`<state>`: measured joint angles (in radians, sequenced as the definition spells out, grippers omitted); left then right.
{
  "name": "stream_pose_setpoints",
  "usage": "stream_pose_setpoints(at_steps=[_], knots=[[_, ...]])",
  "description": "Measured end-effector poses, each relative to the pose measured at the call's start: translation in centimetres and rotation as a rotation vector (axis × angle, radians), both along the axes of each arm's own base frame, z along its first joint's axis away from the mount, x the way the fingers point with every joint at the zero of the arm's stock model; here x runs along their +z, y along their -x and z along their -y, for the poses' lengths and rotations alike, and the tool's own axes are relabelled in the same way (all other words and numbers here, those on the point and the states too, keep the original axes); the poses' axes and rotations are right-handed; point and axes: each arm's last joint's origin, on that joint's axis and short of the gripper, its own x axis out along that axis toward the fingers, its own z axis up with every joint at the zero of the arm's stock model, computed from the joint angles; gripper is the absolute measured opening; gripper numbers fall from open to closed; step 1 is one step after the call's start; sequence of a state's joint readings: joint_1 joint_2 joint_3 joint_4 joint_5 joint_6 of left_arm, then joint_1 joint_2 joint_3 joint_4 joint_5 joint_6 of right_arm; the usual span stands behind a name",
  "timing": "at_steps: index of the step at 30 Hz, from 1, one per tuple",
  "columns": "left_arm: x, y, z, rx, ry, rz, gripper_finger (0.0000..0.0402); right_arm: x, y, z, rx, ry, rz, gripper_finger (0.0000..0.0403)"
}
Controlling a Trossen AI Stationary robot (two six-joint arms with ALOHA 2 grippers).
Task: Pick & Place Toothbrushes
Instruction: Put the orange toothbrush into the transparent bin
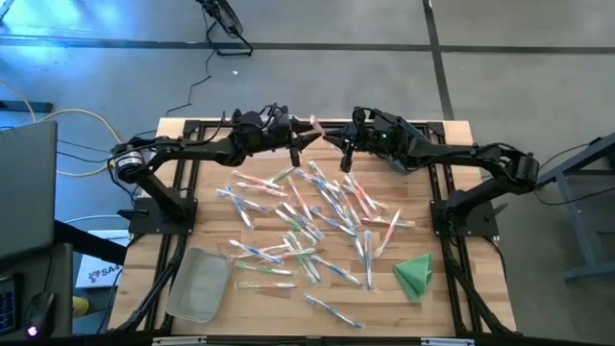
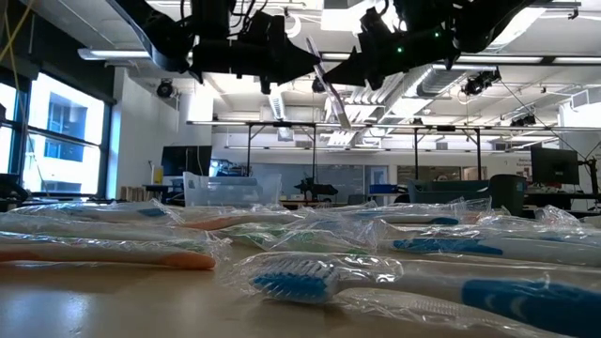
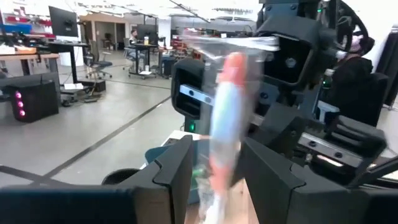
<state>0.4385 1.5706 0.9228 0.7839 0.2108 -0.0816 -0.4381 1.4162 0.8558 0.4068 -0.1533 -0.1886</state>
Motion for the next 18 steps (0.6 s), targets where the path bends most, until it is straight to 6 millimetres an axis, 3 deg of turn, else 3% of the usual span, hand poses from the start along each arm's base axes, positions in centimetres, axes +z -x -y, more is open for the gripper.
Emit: stream_pose_setpoints(at_steps=[13,18], knots=[[-0.2,-0.4,-0.1,-0.019,0.002,-0.004,0.013,-0.7,-0.4,-0.1,0.009,-0.017,-0.026,0.0023],[-0.2,-0.4,-0.1,-0.036,0.001,-0.008,0.0096,-1.5,-1.0,0.0,0.012,-0.02,-0.031,0.0023]])
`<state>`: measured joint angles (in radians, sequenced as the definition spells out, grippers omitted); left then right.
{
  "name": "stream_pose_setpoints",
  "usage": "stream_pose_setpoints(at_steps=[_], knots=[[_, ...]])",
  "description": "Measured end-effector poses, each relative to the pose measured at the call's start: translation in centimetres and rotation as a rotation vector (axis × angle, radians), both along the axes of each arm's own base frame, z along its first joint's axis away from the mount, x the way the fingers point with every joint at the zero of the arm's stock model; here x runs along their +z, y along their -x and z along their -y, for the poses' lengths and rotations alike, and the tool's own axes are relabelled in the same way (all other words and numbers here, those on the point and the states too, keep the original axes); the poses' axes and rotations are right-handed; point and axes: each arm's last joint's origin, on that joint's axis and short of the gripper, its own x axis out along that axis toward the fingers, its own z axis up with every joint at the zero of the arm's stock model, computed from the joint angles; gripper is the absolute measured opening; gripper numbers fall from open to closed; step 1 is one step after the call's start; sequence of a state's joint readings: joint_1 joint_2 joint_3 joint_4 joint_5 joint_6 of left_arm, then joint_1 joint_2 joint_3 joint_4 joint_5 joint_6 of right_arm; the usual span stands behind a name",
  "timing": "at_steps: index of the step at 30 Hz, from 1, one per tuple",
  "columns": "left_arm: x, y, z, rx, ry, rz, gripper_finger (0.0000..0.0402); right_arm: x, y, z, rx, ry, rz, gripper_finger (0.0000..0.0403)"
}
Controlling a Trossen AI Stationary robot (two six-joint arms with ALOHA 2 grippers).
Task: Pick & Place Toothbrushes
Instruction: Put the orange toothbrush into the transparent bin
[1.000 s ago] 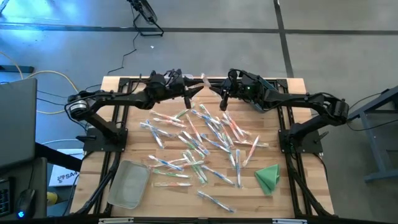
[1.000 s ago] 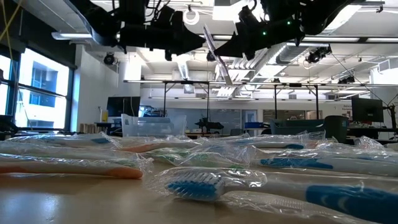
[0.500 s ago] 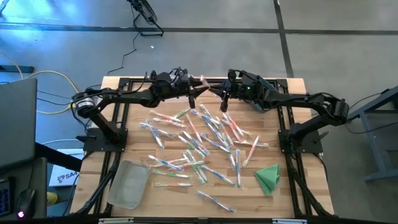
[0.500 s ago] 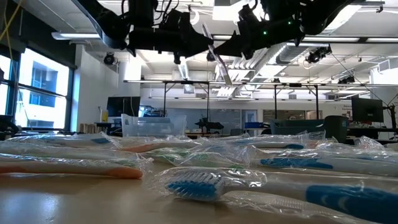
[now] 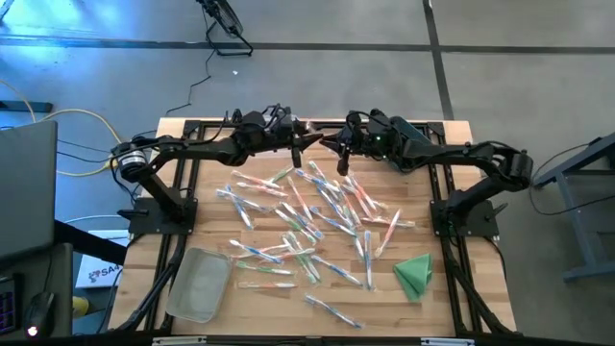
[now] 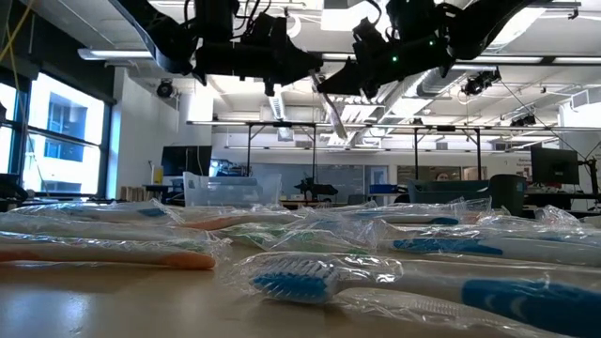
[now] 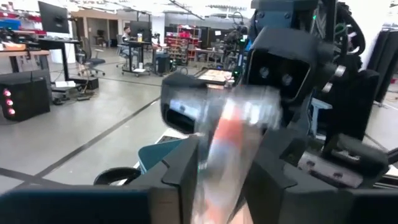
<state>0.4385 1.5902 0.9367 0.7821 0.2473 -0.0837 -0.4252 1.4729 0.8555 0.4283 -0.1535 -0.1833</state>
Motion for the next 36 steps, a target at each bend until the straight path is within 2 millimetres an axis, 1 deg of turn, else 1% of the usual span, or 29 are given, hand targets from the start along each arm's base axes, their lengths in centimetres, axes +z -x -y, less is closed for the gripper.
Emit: stream_pose_setpoints(at_steps=[4,6,8,10,14,17,20,26,29,36], knots=[[0.0,0.0,0.0,-0.009,0.004,0.001,0.0054,-0.1,-0.3,-0.1,-0.02,0.008,0.011,0.0023],[0.0,0.0,0.0,-0.005,0.008,0.002,0.0043,0.0,-0.3,-0.1,-0.032,0.015,0.022,0.0023],[0.1,0.0,0.0,-0.006,0.015,0.005,0.0041,0.1,-0.3,-0.2,-0.036,0.02,0.034,0.0023],[0.2,0.1,0.0,-0.006,0.019,0.011,0.0049,0.3,-0.4,-0.2,-0.035,0.026,0.048,0.0023],[0.0,0.0,0.0,-0.013,0.027,0.0,0.0089,0.6,-0.4,-0.2,-0.034,0.037,0.075,0.0023],[0.0,0.0,0.0,-0.016,0.027,0.0,0.0109,0.8,-0.4,-0.1,-0.039,0.046,0.094,0.0023],[0.0,0.0,0.1,-0.017,0.027,-0.001,0.0115,1.0,-0.4,-0.1,-0.039,0.055,0.115,0.0023],[0.0,0.0,0.1,-0.017,0.027,-0.002,0.0116,1.0,-0.4,-0.1,-0.039,0.055,0.116,0.0023],[0.0,0.0,0.1,-0.016,0.028,-0.002,0.0105,1.0,-0.4,-0.1,-0.038,0.055,0.116,0.0023],[0.0,0.0,0.0,-0.009,0.027,-0.001,0.0054,1.0,-0.4,-0.1,-0.038,0.054,0.116,0.0023]])
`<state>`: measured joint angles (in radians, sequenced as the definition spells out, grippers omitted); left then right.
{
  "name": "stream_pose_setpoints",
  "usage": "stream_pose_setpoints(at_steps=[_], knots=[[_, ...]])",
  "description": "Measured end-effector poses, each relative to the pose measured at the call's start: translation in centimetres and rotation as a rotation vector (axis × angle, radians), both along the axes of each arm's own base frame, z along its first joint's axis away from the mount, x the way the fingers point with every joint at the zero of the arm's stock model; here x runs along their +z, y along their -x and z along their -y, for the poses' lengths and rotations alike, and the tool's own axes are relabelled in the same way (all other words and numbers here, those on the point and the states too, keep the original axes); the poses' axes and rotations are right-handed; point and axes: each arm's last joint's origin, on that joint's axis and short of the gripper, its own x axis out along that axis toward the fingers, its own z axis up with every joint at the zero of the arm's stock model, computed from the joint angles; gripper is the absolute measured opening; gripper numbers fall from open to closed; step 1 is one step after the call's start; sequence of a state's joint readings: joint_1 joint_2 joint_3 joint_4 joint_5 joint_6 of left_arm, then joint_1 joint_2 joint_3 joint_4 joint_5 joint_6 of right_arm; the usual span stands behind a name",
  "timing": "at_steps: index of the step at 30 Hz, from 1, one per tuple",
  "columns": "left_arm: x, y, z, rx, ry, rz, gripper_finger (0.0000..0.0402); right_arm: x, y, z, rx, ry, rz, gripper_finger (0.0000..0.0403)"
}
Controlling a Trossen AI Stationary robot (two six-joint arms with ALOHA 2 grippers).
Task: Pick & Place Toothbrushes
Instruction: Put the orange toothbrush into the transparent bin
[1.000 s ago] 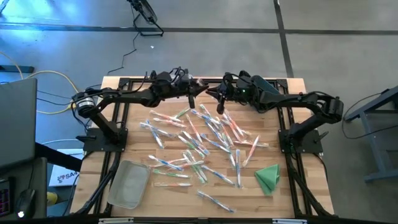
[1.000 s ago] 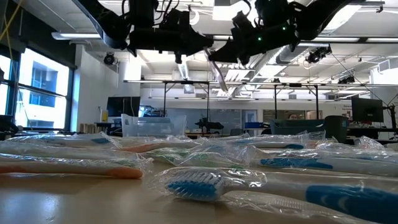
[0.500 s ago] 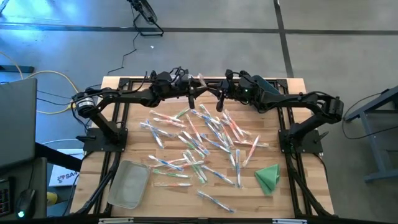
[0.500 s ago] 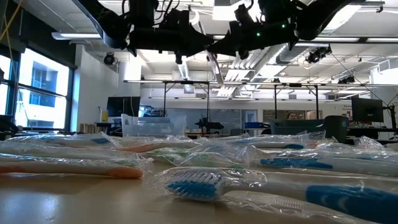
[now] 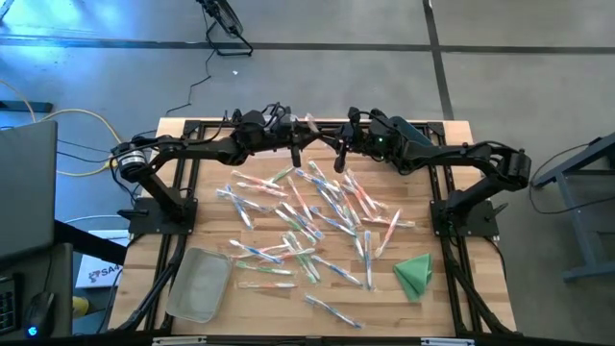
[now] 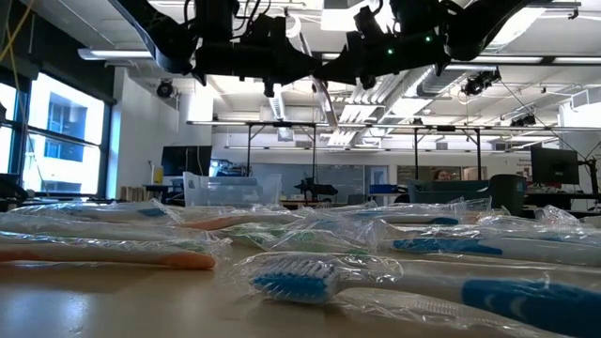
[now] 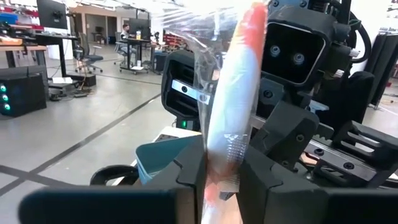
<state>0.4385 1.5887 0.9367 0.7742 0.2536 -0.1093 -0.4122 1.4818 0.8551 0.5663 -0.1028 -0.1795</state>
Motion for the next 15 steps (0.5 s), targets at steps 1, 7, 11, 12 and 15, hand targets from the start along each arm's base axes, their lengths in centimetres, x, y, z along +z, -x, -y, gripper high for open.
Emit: stream_pose_setpoints(at_steps=[1,7,11,12,15], knots=[[0.0,0.0,0.0,0.001,0.0,0.0,0.0049,0.0,0.0,0.0,0.0,0.0,0.0,0.0023],[0.0,0.01,-0.01,0.0,0.0,0.0,0.0054,0.0,0.01,0.0,0.0,-0.001,0.0,0.0023],[-0.01,0.01,0.0,-0.002,0.0,0.0,0.0049,-0.01,0.01,-0.01,0.002,-0.001,-0.001,0.0023],[-0.01,0.01,0.0,-0.002,0.0,0.0,0.0046,-0.03,0.01,-0.01,0.001,-0.002,-0.003,0.0023],[-0.07,-0.01,0.0,-0.002,0.001,-0.002,0.0042,-0.09,0.01,-0.02,0.003,-0.006,-0.011,0.0036]])
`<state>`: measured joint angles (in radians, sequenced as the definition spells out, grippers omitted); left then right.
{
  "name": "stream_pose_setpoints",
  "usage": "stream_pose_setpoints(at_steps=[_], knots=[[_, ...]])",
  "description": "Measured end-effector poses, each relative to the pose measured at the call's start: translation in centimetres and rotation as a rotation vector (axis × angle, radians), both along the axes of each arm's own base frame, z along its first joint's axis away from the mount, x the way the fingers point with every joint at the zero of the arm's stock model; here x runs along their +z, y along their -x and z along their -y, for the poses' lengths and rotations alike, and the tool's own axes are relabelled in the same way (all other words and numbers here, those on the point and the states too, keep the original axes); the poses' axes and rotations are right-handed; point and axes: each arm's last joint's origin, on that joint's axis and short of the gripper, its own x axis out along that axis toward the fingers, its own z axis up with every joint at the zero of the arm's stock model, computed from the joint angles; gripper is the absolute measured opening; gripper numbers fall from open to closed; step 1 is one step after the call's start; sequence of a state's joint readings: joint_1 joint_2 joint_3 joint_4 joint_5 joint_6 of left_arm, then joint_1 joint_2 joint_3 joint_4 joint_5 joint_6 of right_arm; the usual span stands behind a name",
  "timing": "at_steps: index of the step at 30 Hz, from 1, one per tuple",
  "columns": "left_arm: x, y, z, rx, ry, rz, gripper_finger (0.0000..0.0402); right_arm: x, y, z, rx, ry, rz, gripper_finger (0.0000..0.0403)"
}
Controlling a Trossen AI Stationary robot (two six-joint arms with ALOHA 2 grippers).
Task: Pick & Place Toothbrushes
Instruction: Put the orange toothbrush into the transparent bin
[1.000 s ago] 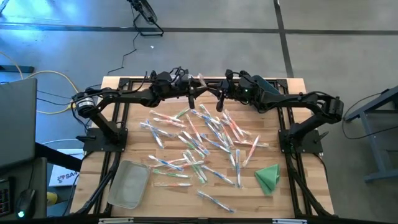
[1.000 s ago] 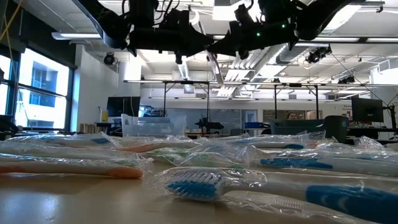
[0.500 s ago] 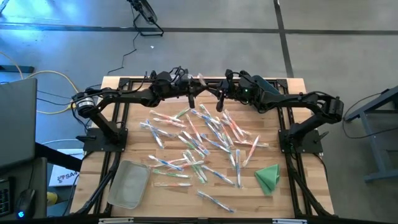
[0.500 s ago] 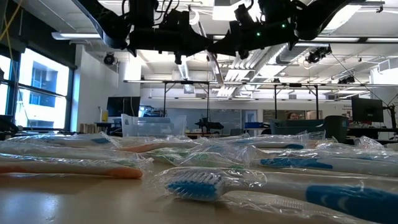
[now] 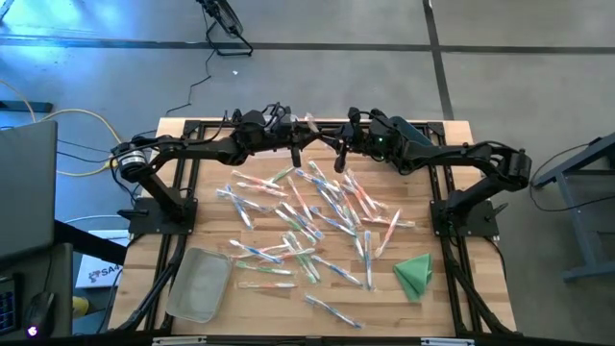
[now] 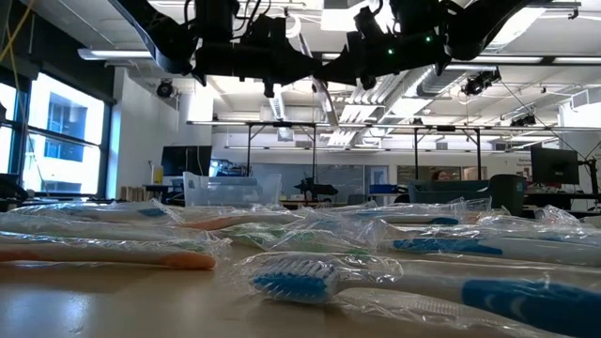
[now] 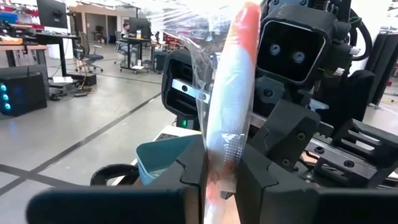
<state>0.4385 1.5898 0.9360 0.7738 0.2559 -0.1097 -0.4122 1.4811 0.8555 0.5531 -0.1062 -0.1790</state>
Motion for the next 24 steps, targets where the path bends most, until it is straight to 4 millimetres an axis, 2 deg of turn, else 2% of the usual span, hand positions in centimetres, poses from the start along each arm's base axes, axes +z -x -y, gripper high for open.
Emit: stream_pose_setpoints(at_steps=[3,7,11,14,18,24], knots=[[0.0,0.0,0.0,-0.005,0.001,-0.001,0.0036,0.0,0.0,0.0,-0.031,-0.024,0.004,0.0084],[-0.1,0.0,0.0,-0.008,0.001,-0.004,0.0027,0.0,0.4,0.0,-0.064,-0.057,-0.027,0.0168],[0.0,0.0,0.0,0.0,-0.019,-0.003,0.0024,0.7,1.2,-0.2,-0.102,-0.066,-0.058,0.0249],[0.1,0.2,-0.4,0.016,-0.029,-0.007,0.0023,1.5,2.4,-0.6,-0.142,-0.068,-0.087,0.0291],[0.7,1.6,-1.4,0.06,-0.004,-0.048,0.0023,2.7,4.2,-1.0,-0.218,-0.056,-0.14,0.0315],[2.6,5.0,-2.8,0.18,0.014,-0.129,0.0023,3.1,6.0,-0.9,-0.307,-0.078,-0.201,0.0301]])
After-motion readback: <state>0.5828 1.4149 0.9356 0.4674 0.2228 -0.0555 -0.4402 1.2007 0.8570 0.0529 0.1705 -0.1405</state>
